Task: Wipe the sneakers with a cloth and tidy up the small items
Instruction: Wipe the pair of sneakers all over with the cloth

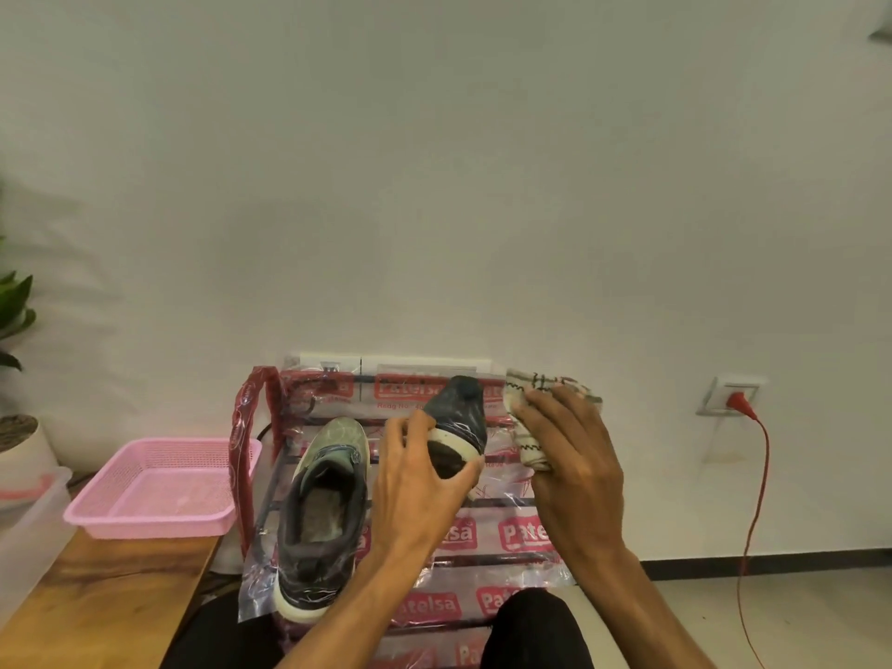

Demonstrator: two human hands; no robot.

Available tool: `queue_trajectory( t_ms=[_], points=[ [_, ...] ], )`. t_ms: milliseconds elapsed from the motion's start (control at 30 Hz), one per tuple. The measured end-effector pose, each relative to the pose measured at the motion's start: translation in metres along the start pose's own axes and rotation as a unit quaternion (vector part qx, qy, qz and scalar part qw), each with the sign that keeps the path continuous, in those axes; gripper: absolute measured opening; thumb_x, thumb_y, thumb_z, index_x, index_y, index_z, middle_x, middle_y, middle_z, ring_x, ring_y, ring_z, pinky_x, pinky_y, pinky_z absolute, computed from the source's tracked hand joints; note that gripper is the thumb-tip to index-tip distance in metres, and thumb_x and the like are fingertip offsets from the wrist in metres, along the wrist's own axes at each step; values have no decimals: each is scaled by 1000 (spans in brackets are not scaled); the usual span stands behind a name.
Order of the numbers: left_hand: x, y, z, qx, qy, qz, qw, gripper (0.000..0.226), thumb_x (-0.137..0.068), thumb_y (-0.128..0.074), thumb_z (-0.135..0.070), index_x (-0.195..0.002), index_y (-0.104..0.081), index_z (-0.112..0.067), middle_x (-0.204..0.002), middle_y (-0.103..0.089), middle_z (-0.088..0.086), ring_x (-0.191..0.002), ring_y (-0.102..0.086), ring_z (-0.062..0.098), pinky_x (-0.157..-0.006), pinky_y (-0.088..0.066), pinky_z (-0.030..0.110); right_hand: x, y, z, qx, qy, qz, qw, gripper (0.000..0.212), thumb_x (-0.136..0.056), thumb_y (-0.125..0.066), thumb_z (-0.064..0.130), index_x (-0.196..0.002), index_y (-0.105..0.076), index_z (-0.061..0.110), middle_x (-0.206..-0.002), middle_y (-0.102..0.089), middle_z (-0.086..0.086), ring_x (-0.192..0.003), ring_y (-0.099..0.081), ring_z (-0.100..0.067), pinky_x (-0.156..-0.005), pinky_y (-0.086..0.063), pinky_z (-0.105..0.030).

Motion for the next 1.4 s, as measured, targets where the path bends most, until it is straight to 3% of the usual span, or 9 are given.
queue_trajectory(
  t_ms=[100,233,467,700,833,967,1133,1300,1400],
  points=[
    [2,1,6,-7,14,-9,1000,60,-73,-75,-54,-116,-42,-30,-115,-42,-6,-99,-52,14,-79,-55,30,7,-17,10,-34,-25,50,998,65,-57,-79,-17,-115,-69,11,-117,-67,-5,-115,-60,-27,-97,-50,-42],
    [5,-3,-1,-34,-3,-9,999,58,-74,-79,-41,-115,-41,-26,-112,-39,-6,-95,-51,13,-69,-50,22,15,-40,24,-71,-38,110,991,54,-66,-80,-8,-114,-69,13,-116,-66,-3,-111,-60,-24,-91,-54,-43],
    [17,-20,-5,-86,-21,-4,996,41,-76,-71,-8,-106,-44,-15,-107,-43,3,-90,-45,16,-64,-37,21,23,-39,41,-78,2,115,990,48,-66,-81,-6,-109,-72,13,-112,-67,0,-109,-59,-16,-98,-41,-25],
    [16,-26,-6,-44,9,-28,999,36,-77,-68,-7,-102,-44,-17,-103,-44,0,-86,-45,16,-58,-33,20,21,-40,31,-37,-12,90,995,50,-60,-86,-4,-106,-72,10,-108,-70,-5,-104,-64,-23,-93,-50,-33],
    [16,-29,-9,-45,16,-35,998,36,-78,-68,-3,-103,-45,-16,-102,-45,1,-84,-45,15,-57,-36,20,15,-38,29,-46,-87,61,993,42,-61,-84,-5,-99,-73,9,-101,-71,-5,-96,-66,-22,-84,-57,-36],
    [18,-25,-5,-26,12,-37,999,35,-81,-66,-7,-104,-43,-19,-103,-44,-2,-86,-45,14,-58,-34,16,16,-41,44,-65,-15,89,994,40,-64,-83,-5,-100,-74,11,-102,-70,-3,-98,-64,-18,-89,-52,-30],
    [15,-26,-5,-33,36,-25,998,48,-70,-77,-18,-102,-41,-21,-102,-43,-4,-90,-45,15,-60,-38,19,8,-45,18,-46,-78,103,991,46,-58,-85,-7,-98,-75,12,-100,-69,-1,-95,-63,-18,-82,-55,-30],
    [14,-21,-4,-27,29,-34,999,37,-77,-69,-11,-100,-41,-20,-99,-44,-3,-87,-43,14,-57,-28,14,14,-49,34,-88,-14,122,988,40,-68,-83,-2,-104,-73,13,-105,-68,-1,-99,-60,-15,-87,-49,-24],
    [14,-22,-2,-36,45,-23,998,51,-69,-80,-24,-103,-43,-19,-103,-44,-3,-91,-44,15,-64,-35,20,20,-55,7,-69,-93,119,986,45,-65,-83,-4,-106,-73,12,-105,-67,-2,-99,-61,-19,-83,-56,-34]
  ],
)
Point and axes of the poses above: each hand's wrist, its own x-axis away from the middle knuckle, its own y-axis out of the back of the hand, z = x × y, the point moved 8 cm from there along -x, towards the middle knuckle
